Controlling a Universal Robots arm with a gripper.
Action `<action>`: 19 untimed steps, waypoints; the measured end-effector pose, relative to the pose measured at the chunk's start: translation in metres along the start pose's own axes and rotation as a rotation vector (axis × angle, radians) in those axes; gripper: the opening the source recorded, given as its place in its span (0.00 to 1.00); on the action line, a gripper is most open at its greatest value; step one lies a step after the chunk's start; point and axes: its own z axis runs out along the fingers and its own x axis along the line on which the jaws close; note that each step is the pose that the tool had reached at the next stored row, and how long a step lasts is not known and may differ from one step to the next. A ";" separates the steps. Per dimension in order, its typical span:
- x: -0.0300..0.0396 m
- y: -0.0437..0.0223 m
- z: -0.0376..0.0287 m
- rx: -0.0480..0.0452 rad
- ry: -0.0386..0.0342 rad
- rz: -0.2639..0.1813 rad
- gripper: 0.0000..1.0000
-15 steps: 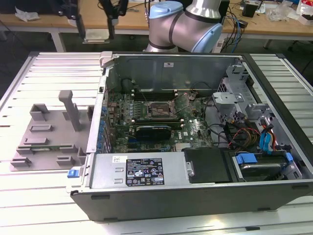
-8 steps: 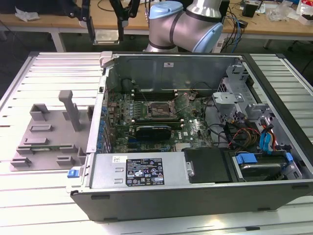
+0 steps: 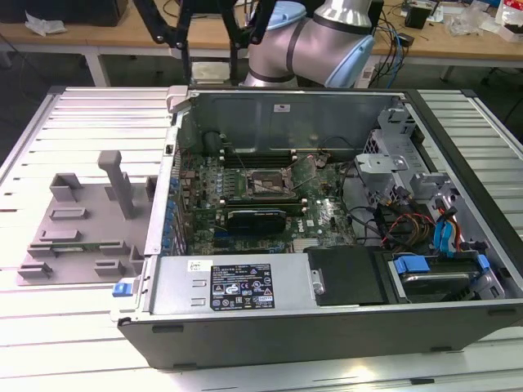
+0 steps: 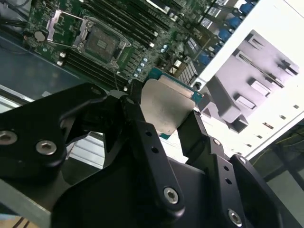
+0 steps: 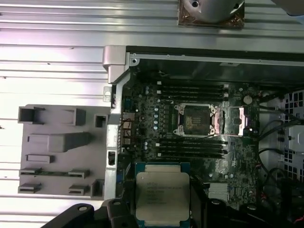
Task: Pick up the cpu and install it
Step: 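Pick up the cpu and move it towards the insertion slot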
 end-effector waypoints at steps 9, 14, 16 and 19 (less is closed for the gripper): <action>-0.0370 -0.0024 0.0225 -0.0004 0.0096 0.000 0.55; -0.0450 -0.0032 0.0334 -0.0004 0.0115 0.001 0.55; -0.0470 -0.0027 0.0390 -0.0001 0.0118 0.001 0.55; -0.0519 0.0010 0.0500 -0.0004 0.0123 0.001 0.55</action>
